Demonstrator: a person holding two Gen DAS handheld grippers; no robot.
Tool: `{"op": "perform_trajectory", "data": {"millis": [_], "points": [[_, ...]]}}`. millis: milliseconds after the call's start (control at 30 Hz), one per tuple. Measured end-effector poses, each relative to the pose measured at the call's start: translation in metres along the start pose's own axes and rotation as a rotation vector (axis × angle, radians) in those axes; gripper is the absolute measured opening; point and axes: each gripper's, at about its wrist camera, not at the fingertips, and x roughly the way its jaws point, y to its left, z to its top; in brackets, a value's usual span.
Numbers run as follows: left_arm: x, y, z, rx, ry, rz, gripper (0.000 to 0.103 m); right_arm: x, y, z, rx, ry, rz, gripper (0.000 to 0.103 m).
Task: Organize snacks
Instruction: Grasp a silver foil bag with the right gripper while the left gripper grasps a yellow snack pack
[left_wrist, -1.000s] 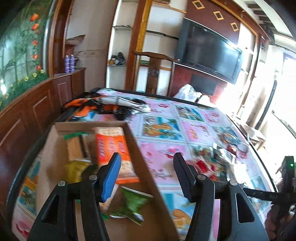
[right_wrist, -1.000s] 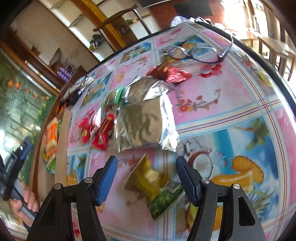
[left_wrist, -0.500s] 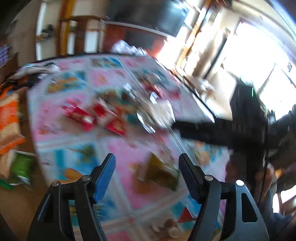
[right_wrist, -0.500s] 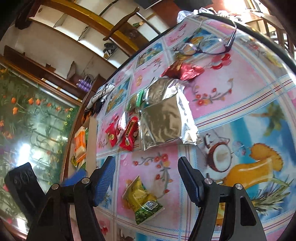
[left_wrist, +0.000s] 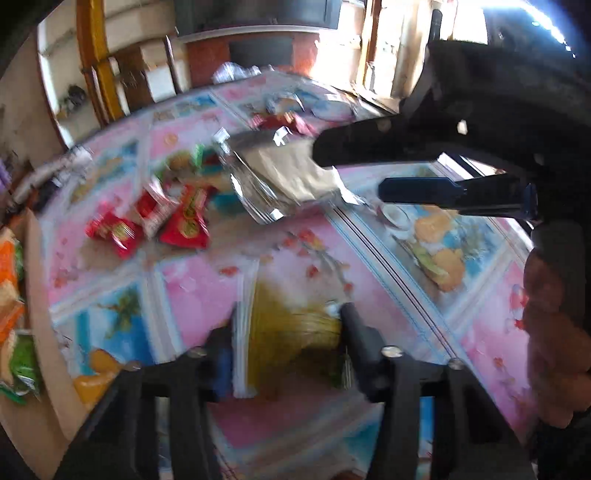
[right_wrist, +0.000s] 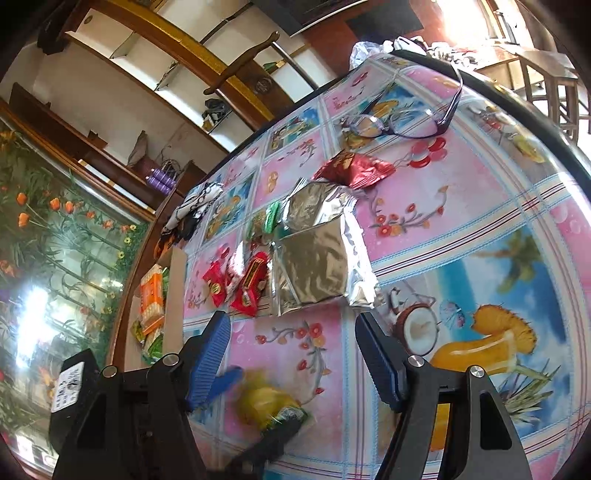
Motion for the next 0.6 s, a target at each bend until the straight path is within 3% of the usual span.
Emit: {"op": "perform_trajectory", "data": {"millis": [167, 333, 533, 600], "points": [[-0.002, 0.009, 0.000, -0.033, -0.002, -0.010, 0.034, 0.001, -0.005, 0.020, -0.010, -0.038, -0.071, 0.074], [-0.004, 0.020, 0.002, -0.081, -0.006, -0.012, 0.034, 0.032, -0.010, 0.055, -0.035, -0.017, -0.123, 0.074], [-0.011, 0.037, 0.003, -0.144, -0.030, 0.001, 0.034, 0.053, -0.012, 0.054, -0.030, 0.073, -0.008, 0.076], [-0.014, 0.044, 0.004, -0.164, -0.040, 0.004, 0.032, 0.049, -0.005, 0.045, -0.052, 0.121, 0.069, 0.076]]}}
